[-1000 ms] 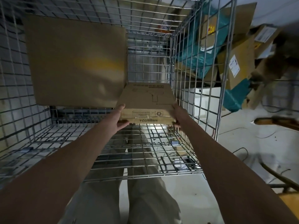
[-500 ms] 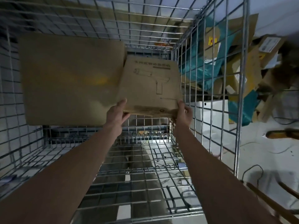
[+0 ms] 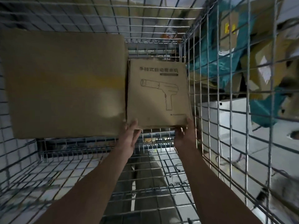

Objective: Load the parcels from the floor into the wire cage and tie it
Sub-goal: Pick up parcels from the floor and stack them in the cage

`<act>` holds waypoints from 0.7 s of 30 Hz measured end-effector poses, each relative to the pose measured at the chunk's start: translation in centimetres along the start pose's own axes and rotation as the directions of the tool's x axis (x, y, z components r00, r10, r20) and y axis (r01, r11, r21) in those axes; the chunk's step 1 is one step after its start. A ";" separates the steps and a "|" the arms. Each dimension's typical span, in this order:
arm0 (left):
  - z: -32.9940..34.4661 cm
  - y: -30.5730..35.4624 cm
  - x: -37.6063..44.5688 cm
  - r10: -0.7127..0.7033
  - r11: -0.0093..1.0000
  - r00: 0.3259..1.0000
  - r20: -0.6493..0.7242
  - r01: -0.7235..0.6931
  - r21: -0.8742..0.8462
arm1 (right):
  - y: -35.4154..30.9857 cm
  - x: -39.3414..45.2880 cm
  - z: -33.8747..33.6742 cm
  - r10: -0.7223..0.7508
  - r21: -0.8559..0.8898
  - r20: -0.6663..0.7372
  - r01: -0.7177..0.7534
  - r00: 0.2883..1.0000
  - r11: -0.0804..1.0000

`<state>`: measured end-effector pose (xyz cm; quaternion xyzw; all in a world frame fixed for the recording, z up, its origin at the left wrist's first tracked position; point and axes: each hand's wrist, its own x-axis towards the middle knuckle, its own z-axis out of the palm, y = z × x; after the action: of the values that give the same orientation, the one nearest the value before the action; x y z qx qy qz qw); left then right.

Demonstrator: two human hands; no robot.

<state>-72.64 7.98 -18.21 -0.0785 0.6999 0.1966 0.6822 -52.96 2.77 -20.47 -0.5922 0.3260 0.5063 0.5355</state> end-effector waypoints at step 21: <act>1.8 -2.2 4.5 -0.226 0.828 0.971 -0.076 0.151 -0.539 | 0.7 3.8 -1.3 -0.041 -0.147 0.098 0.055 0.994 0.988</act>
<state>-70.40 7.42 -23.03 -0.3456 0.6521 0.3075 0.6007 -52.27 2.00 -24.39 -0.6135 0.2471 0.5438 0.5166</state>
